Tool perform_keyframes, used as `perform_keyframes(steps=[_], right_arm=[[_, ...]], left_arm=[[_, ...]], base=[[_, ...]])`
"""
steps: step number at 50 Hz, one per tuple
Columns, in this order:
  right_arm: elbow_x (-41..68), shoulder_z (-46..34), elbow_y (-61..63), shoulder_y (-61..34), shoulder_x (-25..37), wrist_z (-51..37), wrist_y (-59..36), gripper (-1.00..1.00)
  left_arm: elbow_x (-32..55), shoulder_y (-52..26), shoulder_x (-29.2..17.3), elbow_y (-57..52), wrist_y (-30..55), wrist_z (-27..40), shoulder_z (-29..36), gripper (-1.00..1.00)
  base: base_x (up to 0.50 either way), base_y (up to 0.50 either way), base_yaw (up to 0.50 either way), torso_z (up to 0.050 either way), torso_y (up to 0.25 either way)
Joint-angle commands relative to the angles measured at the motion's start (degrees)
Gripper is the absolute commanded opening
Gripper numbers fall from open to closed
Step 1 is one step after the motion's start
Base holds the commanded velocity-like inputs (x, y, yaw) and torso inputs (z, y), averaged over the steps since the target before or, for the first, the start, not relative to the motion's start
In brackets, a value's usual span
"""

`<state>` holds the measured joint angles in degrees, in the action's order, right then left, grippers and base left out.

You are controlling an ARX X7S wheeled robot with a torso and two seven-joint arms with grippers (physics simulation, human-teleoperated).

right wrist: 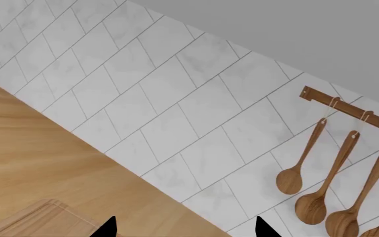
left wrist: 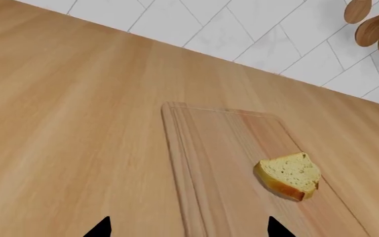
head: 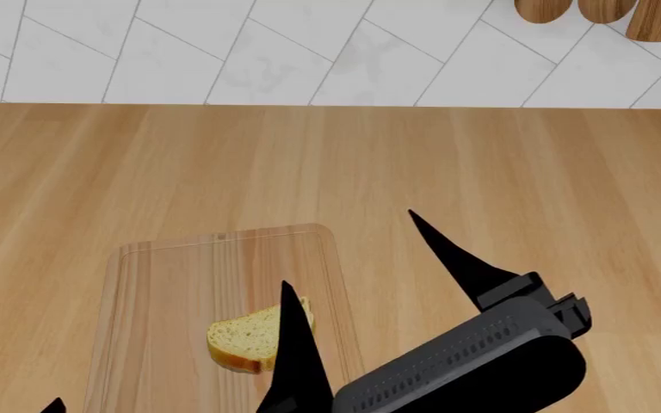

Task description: Place the bread and cheese on the cutting board.

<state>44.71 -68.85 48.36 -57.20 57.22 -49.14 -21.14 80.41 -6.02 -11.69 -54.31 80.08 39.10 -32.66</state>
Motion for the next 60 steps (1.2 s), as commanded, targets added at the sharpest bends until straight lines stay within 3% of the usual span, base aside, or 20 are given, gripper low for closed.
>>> perform_keyframes(steps=[1, 24, 44, 60], right_arm=[[-0.54, 1.23, -4.16, 0.42, -1.56, 2.09, 2.18, 1.00], [-0.53, 1.25, -3.96, 0.43, -1.71, 2.10, 1.75, 1.00], [-0.85, 1.26, -3.97, 0.74, -1.79, 2.15, 1.91, 1.00], [-0.71, 1.54, -4.15, 0.91, -1.59, 2.42, 2.40, 1.00]], left_arm=[[-5.77, 2.94, 1.13, 1.88, -1.14, -4.54, 1.09, 1.00], [-10.93, 6.41, 0.16, 2.56, -4.25, -5.29, 5.08, 1.00], [-21.14, 6.80, -0.77, 6.98, -8.28, -7.42, 14.82, 1.00], [-24.26, 5.22, -1.67, 8.70, -8.54, -6.12, 20.38, 1.00]], base=[[0.00, 0.00, 0.00, 0.000, 0.000], [0.00, 0.00, 0.00, 0.000, 0.000], [0.00, 0.00, 0.00, 0.000, 0.000], [0.00, 0.00, 0.00, 0.000, 0.000]])
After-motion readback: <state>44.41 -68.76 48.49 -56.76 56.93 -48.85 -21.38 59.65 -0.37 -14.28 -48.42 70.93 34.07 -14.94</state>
